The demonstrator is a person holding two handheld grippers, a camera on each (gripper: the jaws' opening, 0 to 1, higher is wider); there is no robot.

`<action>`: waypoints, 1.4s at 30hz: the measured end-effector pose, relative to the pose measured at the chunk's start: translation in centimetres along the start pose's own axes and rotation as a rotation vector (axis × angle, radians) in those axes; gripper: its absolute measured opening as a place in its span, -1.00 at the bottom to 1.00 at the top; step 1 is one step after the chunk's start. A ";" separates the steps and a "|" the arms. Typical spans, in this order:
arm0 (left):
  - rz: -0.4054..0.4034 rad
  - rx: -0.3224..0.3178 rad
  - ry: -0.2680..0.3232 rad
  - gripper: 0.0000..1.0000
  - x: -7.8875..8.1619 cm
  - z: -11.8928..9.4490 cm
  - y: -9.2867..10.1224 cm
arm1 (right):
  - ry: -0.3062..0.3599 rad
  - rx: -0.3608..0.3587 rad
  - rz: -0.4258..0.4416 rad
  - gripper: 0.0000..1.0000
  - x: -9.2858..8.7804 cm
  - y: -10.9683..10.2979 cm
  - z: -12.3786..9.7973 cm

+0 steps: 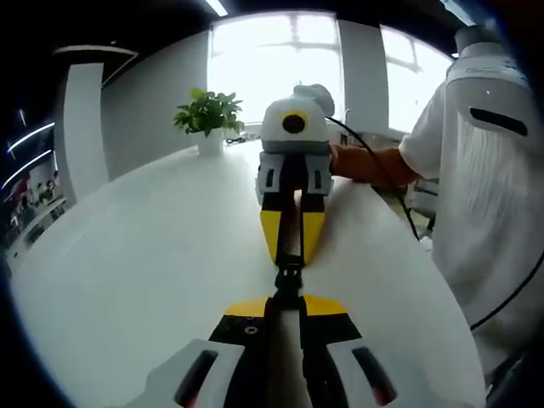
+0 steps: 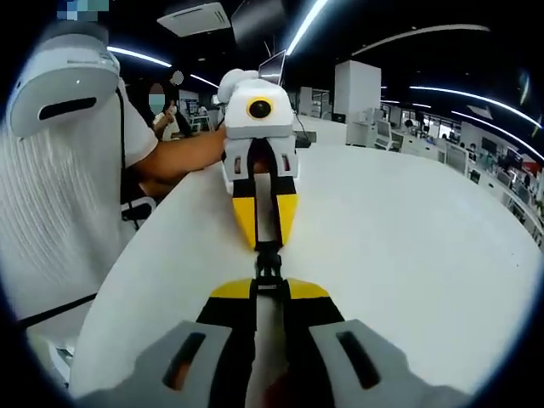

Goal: Snap the two parts of the plastic buckle together until the buckle closes and remains connected.

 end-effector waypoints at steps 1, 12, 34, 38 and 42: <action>0.001 0.001 -0.001 -0.77 0.0 0.0 0.0 | -0.001 0.003 -0.002 -0.77 0.0 0.0 0.0; 0.000 -0.003 -0.012 -0.78 0.1 0.2 0.2 | 0.002 0.032 -0.002 -0.78 0.1 -0.1 0.3; 0.046 -0.008 -0.026 -0.82 0.2 0.4 0.3 | -0.008 0.043 -0.002 -0.79 0.2 -0.1 0.5; 0.044 -0.020 -0.031 -0.82 0.3 0.4 0.2 | -0.007 0.048 -0.004 -0.80 0.3 -0.1 0.5; 0.044 -0.018 -0.028 -0.83 0.2 0.4 0.3 | -0.009 0.037 -0.007 -0.80 0.4 -0.2 0.7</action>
Point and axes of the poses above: the point that each gripper's makers call its tool centre point, and the gripper's own axes: z roughly forward along the fingers, y roughly to its right, x roughly out of its top, the point moved 4 cm from there along -z, roughly backward along the fingers, and after that the axes turned 14 degrees about -z, right-handed, at the moved point
